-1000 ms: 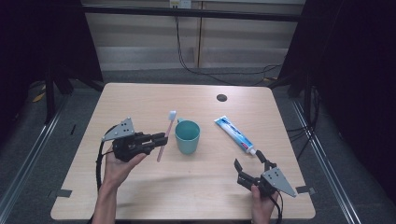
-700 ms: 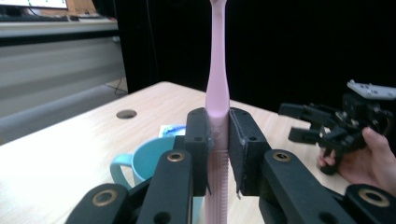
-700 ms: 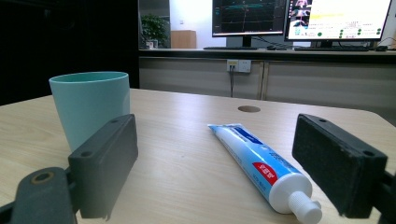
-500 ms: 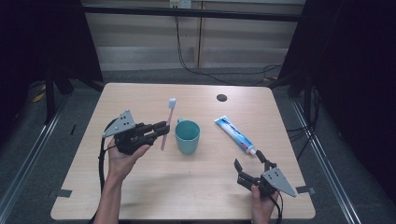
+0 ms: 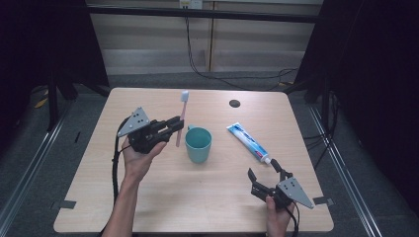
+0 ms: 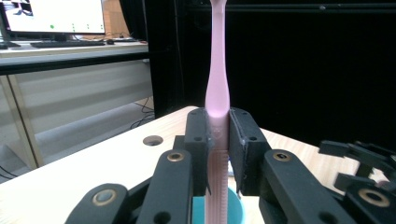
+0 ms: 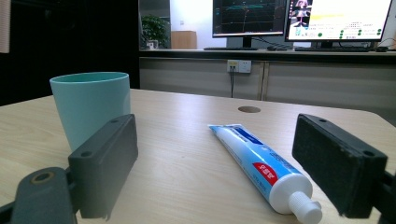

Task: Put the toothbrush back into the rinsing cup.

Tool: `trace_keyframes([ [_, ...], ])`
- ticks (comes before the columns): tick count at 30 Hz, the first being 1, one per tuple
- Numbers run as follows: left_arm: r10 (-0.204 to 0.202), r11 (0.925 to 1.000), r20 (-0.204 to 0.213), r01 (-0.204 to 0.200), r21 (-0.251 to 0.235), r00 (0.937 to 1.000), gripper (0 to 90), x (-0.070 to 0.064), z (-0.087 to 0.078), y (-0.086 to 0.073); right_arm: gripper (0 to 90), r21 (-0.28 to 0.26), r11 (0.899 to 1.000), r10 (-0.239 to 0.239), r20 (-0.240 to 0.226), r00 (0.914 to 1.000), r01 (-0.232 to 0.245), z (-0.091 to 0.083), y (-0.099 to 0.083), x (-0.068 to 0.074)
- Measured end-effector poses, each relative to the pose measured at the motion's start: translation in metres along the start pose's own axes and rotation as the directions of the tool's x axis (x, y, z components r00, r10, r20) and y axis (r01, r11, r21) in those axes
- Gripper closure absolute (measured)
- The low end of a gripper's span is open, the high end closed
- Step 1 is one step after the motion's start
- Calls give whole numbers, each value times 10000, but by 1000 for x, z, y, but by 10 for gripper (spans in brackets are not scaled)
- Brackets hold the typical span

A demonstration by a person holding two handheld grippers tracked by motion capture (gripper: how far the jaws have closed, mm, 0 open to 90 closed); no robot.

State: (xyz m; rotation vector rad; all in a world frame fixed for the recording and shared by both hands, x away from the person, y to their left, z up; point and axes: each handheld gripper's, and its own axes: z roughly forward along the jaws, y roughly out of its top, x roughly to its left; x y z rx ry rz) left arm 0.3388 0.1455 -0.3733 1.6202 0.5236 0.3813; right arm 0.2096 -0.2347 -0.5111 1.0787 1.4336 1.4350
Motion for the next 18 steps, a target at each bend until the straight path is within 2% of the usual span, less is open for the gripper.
trace_keyframes([
  [5,-117,9998,-92,118,137,9999,787,0,11,3,137,-36,10000,7,-7,10000,-7,0,0,0],
  [7,-17,9997,-410,27,248,9992,786,-1,16,6,136,-35,10000,-14,-8,10000,14,0,0,0],
  [10,-376,9993,-225,375,-36,9990,787,0,22,11,136,-8,10000,-37,-29,10000,37,0,0,0],
  [15,-264,9996,-291,261,-84,9992,786,-2,32,17,136,-45,10000,-15,-42,10000,15,0,0,0],
  [18,-419,9991,-318,417,-77,9986,786,1,37,14,136,-52,10000,-12,-51,10000,12,0,0,0],
])
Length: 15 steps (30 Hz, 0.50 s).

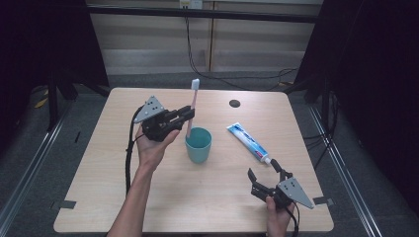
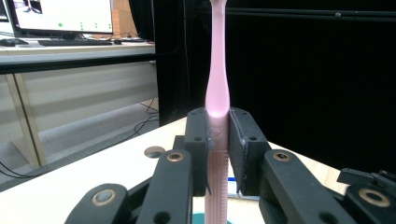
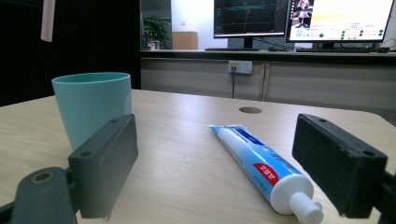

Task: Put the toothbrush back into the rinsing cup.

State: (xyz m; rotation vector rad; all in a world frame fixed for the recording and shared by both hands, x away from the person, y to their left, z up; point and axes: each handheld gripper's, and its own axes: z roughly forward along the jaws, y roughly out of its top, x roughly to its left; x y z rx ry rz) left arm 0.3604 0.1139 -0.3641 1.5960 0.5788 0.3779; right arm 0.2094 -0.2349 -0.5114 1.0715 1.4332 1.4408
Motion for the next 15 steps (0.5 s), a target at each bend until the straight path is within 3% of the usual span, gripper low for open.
trace_keyframes([
  [15,-443,9971,-48,445,612,9990,786,12,20,-32,137,15,10000,4,-26,10000,-4,0,0,0],
])
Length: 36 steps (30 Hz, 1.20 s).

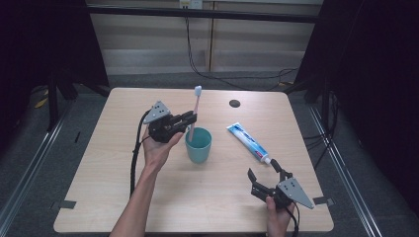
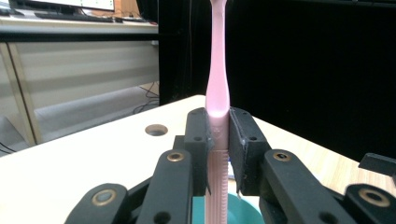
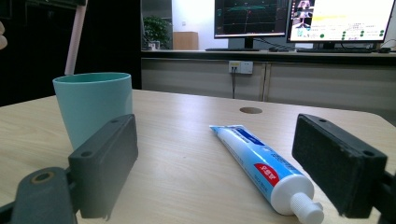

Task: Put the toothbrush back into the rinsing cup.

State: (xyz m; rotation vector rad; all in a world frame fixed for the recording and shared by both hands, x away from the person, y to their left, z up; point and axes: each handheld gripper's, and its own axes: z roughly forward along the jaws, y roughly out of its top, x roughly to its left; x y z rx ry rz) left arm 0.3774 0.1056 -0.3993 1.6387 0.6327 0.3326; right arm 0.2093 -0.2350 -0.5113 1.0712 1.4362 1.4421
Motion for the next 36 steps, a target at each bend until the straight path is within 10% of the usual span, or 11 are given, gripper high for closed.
trace_keyframes([
  [36,-569,9962,-326,589,645,9978,780,14,-16,-48,138,10,10000,-7,13,10000,7,0,0,0],
])
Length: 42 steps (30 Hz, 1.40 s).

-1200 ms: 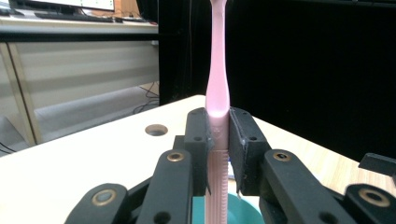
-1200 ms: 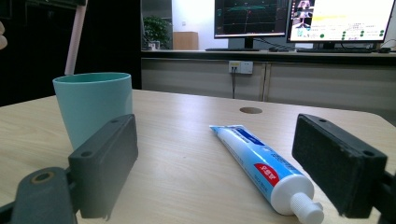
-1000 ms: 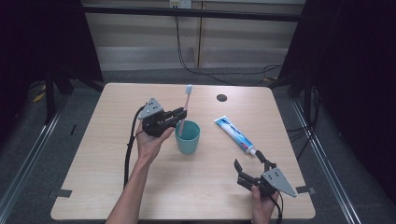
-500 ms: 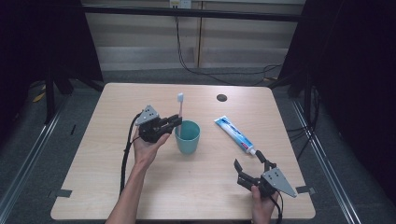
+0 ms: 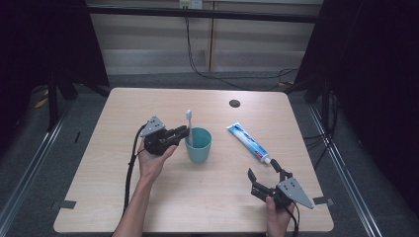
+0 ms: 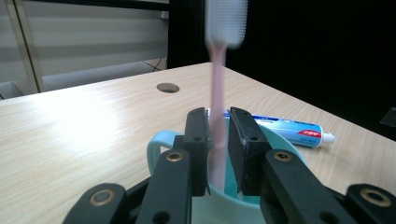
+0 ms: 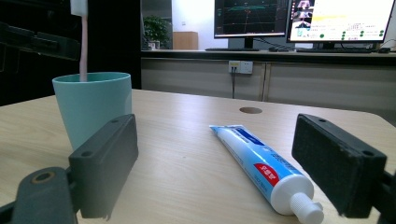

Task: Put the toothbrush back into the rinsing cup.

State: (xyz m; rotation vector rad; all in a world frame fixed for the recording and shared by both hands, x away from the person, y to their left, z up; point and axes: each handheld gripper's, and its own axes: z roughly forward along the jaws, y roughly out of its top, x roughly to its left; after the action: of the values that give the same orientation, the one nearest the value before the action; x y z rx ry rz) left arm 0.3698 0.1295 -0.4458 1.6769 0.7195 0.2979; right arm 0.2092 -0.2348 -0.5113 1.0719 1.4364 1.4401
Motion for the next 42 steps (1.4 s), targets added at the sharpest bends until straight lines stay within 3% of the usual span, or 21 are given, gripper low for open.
trace_keyframes([
  [9,-63,10000,132,63,-4,9999,723,3,-7,0,139,5,10000,5,1,10000,-5,0,0,0],
  [15,-297,9996,392,296,34,9988,636,5,-12,0,139,13,10000,10,4,10000,-10,0,0,0],
  [22,-141,9999,517,137,98,9986,520,5,-20,0,139,12,10000,0,1,10000,0,0,0,0],
  [28,-359,9993,52,359,-140,9993,407,9,-32,0,139,17,10000,4,1,10000,-4,0,0,0],
  [31,-112,9999,-400,111,-23,9991,369,10,-39,0,139,18,10000,-6,2,10000,6,0,0,0],
  [40,215,9997,-675,-208,107,9975,266,13,-61,-14,140,46,10000,31,7,10000,-31,0,0,0],
  [42,15,10000,-770,-13,32,9970,243,13,-66,-19,140,41,10000,30,9,10000,-30,1,0,0],
])
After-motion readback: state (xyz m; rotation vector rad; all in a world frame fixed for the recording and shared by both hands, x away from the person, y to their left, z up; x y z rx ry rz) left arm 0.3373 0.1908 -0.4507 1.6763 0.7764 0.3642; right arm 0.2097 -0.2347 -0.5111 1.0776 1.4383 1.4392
